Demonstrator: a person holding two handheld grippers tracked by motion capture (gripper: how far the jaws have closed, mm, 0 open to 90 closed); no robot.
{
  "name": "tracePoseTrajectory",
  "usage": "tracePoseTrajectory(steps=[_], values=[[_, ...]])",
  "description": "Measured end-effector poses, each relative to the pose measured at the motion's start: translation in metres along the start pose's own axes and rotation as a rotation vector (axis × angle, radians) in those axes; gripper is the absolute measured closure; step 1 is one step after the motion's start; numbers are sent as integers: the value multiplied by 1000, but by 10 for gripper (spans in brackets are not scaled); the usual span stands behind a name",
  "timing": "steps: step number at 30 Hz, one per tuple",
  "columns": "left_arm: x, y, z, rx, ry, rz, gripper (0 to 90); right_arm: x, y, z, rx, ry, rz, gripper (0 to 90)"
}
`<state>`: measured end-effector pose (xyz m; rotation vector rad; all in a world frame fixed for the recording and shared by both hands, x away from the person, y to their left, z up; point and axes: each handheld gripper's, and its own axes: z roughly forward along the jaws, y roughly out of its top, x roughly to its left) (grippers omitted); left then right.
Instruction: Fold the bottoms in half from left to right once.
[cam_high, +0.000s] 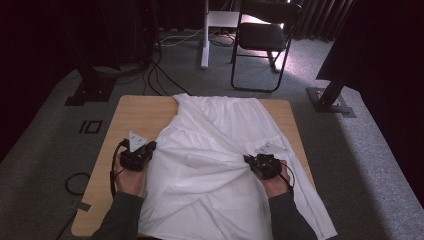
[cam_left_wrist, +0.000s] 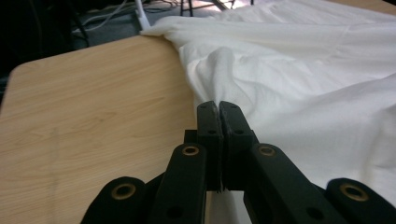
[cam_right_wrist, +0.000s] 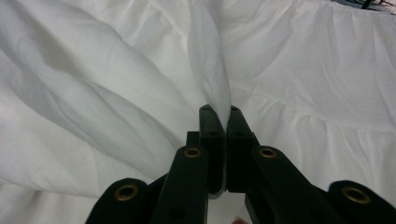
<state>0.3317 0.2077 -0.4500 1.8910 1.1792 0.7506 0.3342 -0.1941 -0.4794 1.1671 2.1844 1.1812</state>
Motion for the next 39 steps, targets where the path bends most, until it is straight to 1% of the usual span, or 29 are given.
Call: tracePoseTrajectory(steps=[2, 4, 5, 8, 9, 10, 11, 12, 14, 16, 17, 19, 22, 24, 25, 26, 27, 28, 29, 30, 31, 32, 35, 37, 38, 39], values=[[-6, 1, 3, 0, -20, 2, 885, -4, 0, -3, -5, -7, 10, 882], [-12, 5, 4, -11, -50, 5, 884, -10, 0, -10, -21, -21, 23, 881], [-17, 8, 4, -19, -65, 10, 884, -13, 0, -15, -32, -28, 25, 881], [-34, 20, 4, -41, -107, 42, 880, -22, 3, -33, -87, -72, 31, 882], [-34, 20, 4, -41, -107, 42, 874, -22, 3, -33, -87, -72, 31, 882], [-46, 28, 7, -59, -131, 59, 874, -26, 5, -41, -111, -83, 43, 881], [-52, 31, 10, -58, -145, 68, 826, -35, 9, -56, -159, -113, 64, 881], [-58, 32, 15, -56, -152, 75, 770, -41, 10, -62, -173, -134, 75, 881], [-67, 32, 26, -31, -166, 85, 689, -55, 9, -70, -177, -195, 92, 881], [-73, 26, 37, 3, -194, 88, 636, -73, 2, -69, -143, -247, 117, 880], [-75, 23, 42, 23, -214, 85, 612, -82, -4, -66, -118, -270, 130, 880], [-81, 13, 53, 64, -242, 79, 567, -100, -16, -57, -55, -300, 156, 878], [-90, -1, 69, 117, -278, 79, 505, -119, -35, -39, 44, -345, 168, 875], [-98, -10, 79, 152, -303, 75, 464, -127, -45, -28, 97, -362, 178, 874], [-103, -13, 84, 170, -309, 83, 444, -130, -50, -23, 115, -369, 185, 871], [-103, -13, 84, 170, -309, 83, 425, -130, -50, -23, 115, -369, 185, 871], [-113, -20, 93, 208, -314, 108, 400, -136, -60, -12, 160, -378, 202, 858], [-116, -22, 96, 211, -315, 111, 400, -136, -60, -12, 160, -378, 202, 858], [-120, -25, 99, 218, -313, 116, 400, -138, -64, -6, 183, -387, 203, 837], [-123, -26, 102, 229, -316, 121, 400, -138, -64, -6, 183, -387, 203, 837], [-126, -27, 104, 229, -315, 126, 402, -139, -68, -2, 208, -391, 200, 825], [-128, -27, 106, 230, -312, 129, 402, -139, -68, -2, 208, -391, 200, 825], [-132, -27, 112, 237, -299, 129, 412, -142, -75, 2, 234, -379, 221, 813], [-134, -28, 117, 245, -276, 133, 448, -143, -78, 2, 222, -368, 238, 812], [-134, -27, 118, 245, -266, 142, 491, -144, -78, 2, 222, -364, 241, 812], [-135, -26, 119, 245, -254, 151, 573, -144, -77, 2, 224, -361, 240, 817]])
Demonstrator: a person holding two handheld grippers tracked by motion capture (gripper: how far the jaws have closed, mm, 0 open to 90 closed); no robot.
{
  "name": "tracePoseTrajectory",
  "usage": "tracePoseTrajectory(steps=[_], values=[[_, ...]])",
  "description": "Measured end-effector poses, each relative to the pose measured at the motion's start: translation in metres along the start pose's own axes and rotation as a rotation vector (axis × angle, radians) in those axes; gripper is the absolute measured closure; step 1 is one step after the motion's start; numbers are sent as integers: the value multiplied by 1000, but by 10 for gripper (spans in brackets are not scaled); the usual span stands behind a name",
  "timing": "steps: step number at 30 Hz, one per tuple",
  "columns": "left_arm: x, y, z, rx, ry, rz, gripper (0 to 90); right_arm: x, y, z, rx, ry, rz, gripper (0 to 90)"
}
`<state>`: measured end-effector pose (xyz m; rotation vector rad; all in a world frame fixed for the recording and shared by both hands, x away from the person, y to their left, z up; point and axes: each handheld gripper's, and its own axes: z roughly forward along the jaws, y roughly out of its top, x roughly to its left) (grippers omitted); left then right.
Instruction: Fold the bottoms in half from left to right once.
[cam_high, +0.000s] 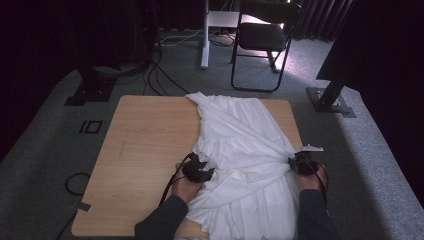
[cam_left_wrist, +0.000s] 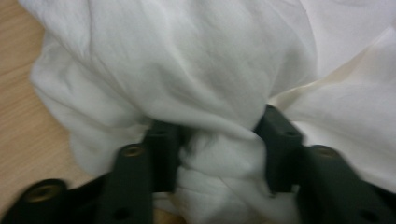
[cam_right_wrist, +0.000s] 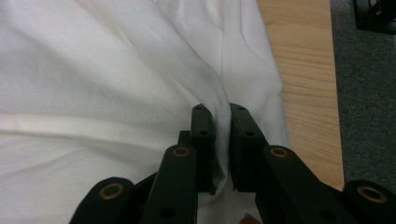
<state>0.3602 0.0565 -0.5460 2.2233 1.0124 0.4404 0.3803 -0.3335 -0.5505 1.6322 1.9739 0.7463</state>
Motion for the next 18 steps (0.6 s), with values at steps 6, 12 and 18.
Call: tracePoseTrajectory(steps=[6, 12, 18], values=[[8, 7, 4, 18, 44, 50, 791, 5, 0, 1, -4, 12, 11, 863], [42, 6, 2, 38, 105, 22, 815, 22, 5, 4, -5, 43, -8, 866], [79, 1, -5, 76, 225, 10, 821, 55, 13, 11, -4, 131, -56, 863]])
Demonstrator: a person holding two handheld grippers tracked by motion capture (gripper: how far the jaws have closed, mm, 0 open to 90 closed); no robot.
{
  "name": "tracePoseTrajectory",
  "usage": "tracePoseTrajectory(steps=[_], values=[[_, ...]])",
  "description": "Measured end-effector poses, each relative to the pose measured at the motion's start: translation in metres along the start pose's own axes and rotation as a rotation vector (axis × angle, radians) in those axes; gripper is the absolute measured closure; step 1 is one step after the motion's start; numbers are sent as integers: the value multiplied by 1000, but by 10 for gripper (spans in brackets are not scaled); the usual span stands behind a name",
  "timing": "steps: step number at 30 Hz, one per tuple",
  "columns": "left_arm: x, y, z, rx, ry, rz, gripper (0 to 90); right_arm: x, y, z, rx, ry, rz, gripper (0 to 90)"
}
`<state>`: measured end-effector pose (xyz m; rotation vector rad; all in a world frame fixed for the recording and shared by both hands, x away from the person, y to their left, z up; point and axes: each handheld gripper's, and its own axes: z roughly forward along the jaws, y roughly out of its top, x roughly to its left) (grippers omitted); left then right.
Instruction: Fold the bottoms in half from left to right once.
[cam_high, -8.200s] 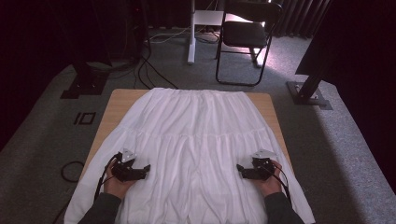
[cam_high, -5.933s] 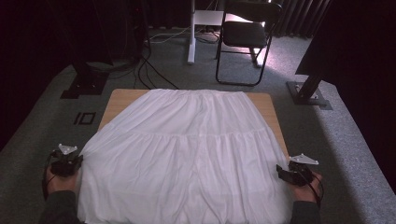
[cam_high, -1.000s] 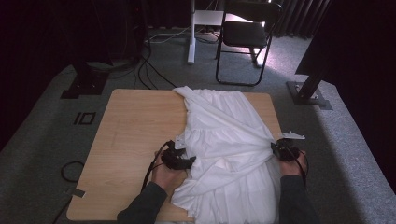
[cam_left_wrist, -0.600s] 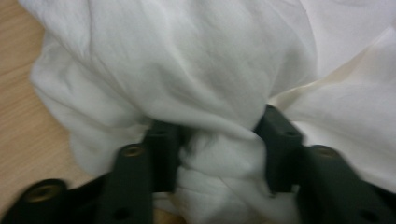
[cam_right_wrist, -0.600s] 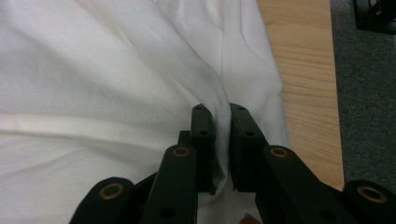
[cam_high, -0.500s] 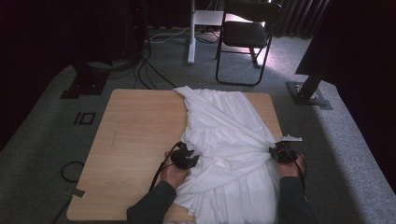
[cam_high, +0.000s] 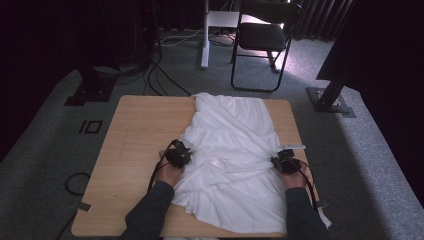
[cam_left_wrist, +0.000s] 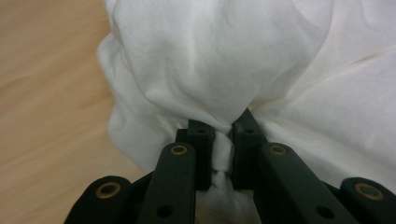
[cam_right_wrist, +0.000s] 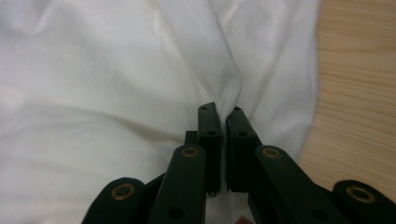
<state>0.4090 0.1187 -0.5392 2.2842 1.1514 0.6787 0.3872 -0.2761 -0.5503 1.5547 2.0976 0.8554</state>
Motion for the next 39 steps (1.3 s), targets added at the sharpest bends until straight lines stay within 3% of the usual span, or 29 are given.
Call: tracePoseTrajectory(steps=[1, 2, 5, 9, 12, 14, 16, 18, 19, 20, 22, 23, 25, 28, 30, 31, 32, 34, 37, 39], values=[[21, -5, 0, 17, 46, -19, 821, 7, 2, 2, 0, 13, -9, 863], [30, -7, 0, 29, 70, -16, 823, 28, 8, 9, -2, 43, -37, 863], [57, -14, 0, 70, 143, -28, 824, 59, 18, 19, -2, 86, -61, 861], [93, -27, -2, 99, 204, -102, 825, 100, 29, 31, -1, 140, -111, 853], [109, -36, -7, 110, 213, -151, 825, 123, 36, 39, 1, 159, -155, 846], [110, -40, -10, 113, 211, -150, 825, 129, 40, 42, 7, 160, -168, 846], [106, -42, -14, 114, 200, -150, 825, 126, 42, 43, 11, 171, -158, 850], [97, -43, -19, 95, 147, -134, 824, 118, 42, 42, 6, 140, -147, 868], [91, -44, -22, 82, 119, -117, 823, 103, 40, 36, -35, 97, -113, 876], [84, -44, -27, 65, 87, -96, 823, 103, 40, 36, -35, 97, -113, 876], [70, -43, -38, 18, 28, -62, 815, 83, 40, 29, -74, 76, -45, 877], [65, -42, -44, -4, 4, -53, 795, 74, 40, 26, -87, 68, -15, 877], [58, -42, -56, -54, -17, -69, 692, 60, 41, 25, -62, 53, 4, 863], [55, -47, -70, -82, -11, -98, 554, 53, 42, 24, -21, 24, -10, 686], [56, -50, -75, -91, -11, -106, 527, 54, 42, 21, -35, 23, -13, 638], [56, -58, -84, -107, -2, -129, 527, 57, 42, 17, -53, 28, -19, 583], [57, -62, -89, -109, 3, -138, 513, 69, 44, 7, -101, 36, -67, 509], [58, -68, -97, -133, 19, -155, 500, 83, 47, 1, -126, 55, -119, 471], [58, -78, -105, -141, 24, -177, 485, 106, 50, -2, -137, 150, -137, 458], [58, -84, -108, -145, 27, -188, 483, 125, 49, 0, -131, 212, -178, 447]])
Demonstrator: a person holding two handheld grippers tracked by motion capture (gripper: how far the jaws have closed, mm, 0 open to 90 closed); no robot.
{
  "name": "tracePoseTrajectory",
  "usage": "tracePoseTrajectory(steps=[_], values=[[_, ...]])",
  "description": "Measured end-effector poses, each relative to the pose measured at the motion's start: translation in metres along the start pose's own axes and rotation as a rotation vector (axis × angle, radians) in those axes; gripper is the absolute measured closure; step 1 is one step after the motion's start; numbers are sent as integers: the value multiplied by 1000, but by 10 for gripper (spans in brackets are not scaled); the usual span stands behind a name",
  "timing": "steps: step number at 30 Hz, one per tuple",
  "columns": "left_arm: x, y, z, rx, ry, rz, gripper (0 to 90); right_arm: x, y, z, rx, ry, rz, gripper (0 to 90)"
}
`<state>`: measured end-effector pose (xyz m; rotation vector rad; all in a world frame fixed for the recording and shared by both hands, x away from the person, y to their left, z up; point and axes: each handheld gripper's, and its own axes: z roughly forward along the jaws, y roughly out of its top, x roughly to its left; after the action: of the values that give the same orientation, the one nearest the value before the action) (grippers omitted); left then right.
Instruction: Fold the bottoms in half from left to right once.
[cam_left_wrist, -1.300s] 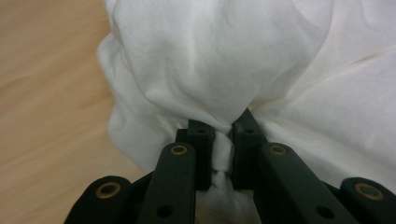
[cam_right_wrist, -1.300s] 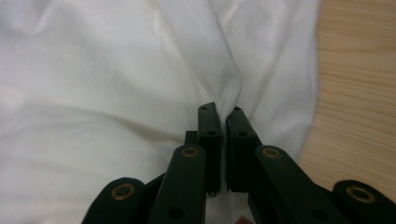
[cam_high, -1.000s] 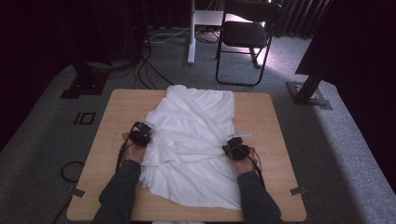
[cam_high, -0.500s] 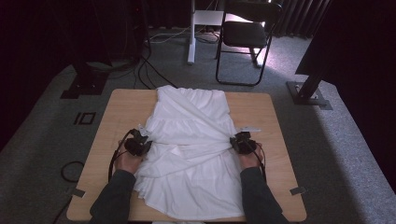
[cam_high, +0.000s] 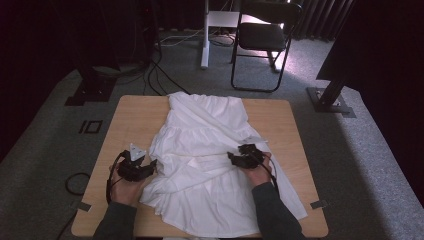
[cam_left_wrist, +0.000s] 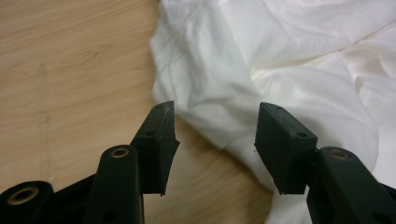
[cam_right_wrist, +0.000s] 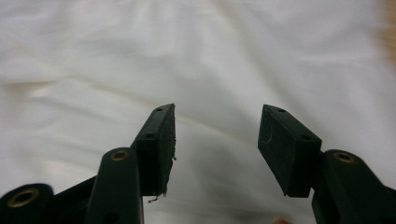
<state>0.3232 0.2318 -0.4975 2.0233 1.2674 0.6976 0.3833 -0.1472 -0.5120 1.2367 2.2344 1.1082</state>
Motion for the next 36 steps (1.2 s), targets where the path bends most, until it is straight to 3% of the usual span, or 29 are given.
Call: tracePoseTrajectory(steps=[4, 8, 10, 12, 13, 15, 17, 23, 29, 36], values=[[-2, -11, -1, 3, -14, -20, 480, 37, 2, 19, 21, 101, -53, 395], [-5, -20, -2, 21, -18, -23, 464, 64, 6, 36, 32, 187, -82, 314], [-6, -24, -5, 8, -40, -40, 464, 73, 7, 46, 55, 159, -113, 313], [-7, -28, -8, 11, -43, -37, 463, 75, 7, 56, 109, 148, -119, 412], [-8, -29, -9, 14, -44, -35, 463, 74, 5, 59, 132, 129, -124, 561], [-10, -34, -10, 18, -46, -29, 461, 70, 2, 56, 134, 114, -124, 765], [-11, -38, -12, 21, -50, -30, 460, 62, 0, 43, 109, 105, -118, 845], [-16, -52, -24, -2, -60, -25, 440, 24, -13, -15, 21, 90, -104, 868], [-15, -59, -29, -4, -65, -40, 418, -17, -46, -70, -15, 53, -64, 867], [-24, -57, -28, 11, -80, -10, 415, -48, -87, -108, -28, 28, 19, 865]])
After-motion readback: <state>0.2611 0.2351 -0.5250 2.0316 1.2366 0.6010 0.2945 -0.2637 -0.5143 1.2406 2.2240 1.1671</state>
